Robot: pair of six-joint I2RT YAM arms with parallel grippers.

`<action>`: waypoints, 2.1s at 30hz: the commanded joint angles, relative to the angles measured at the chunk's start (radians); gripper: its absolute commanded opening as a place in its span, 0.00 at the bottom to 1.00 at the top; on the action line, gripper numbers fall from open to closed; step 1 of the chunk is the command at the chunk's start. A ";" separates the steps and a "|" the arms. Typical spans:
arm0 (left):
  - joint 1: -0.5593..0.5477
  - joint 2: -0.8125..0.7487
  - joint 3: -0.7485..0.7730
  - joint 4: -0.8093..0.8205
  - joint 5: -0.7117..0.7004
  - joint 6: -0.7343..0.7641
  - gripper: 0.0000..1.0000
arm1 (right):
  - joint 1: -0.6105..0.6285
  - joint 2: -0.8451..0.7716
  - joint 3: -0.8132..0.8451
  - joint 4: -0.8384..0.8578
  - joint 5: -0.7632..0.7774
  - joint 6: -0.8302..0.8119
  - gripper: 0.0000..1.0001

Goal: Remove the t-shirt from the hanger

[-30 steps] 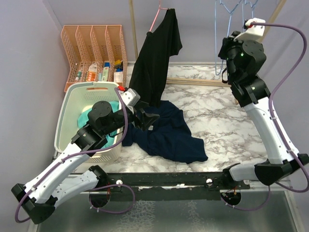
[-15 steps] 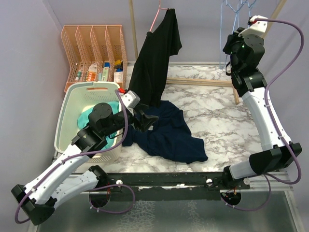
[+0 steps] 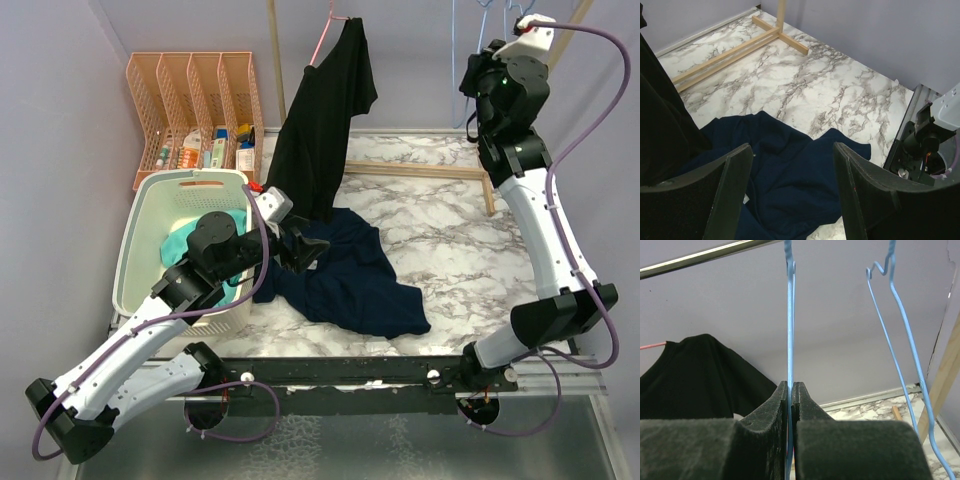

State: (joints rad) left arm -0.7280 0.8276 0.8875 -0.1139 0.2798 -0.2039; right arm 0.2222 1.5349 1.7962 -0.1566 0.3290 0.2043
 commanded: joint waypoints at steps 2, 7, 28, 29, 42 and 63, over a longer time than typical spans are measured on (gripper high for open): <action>-0.002 -0.016 -0.008 0.013 0.006 -0.010 0.68 | -0.007 0.070 0.098 -0.012 -0.051 -0.004 0.01; -0.001 -0.008 -0.008 0.013 0.010 -0.020 0.69 | -0.012 0.143 0.157 -0.074 -0.073 0.009 0.01; -0.003 0.148 -0.063 0.048 -0.008 -0.106 0.95 | -0.014 -0.406 -0.478 -0.168 -0.457 0.097 0.88; -0.004 0.165 -0.073 0.056 -0.011 -0.119 0.95 | -0.014 -0.465 -0.519 -0.187 -0.475 0.097 0.92; -0.087 0.512 -0.048 -0.068 -0.376 -0.245 0.99 | -0.014 -0.965 -0.948 -0.373 -0.655 0.258 1.00; -0.180 0.784 -0.113 0.001 -0.593 -0.331 0.87 | -0.014 -1.105 -1.089 -0.430 -0.750 0.300 1.00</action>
State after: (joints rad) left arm -0.9043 1.6039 0.8295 -0.1833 -0.3626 -0.5209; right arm 0.2138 0.4633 0.7227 -0.5545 -0.3923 0.4961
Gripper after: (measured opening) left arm 0.942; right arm 0.995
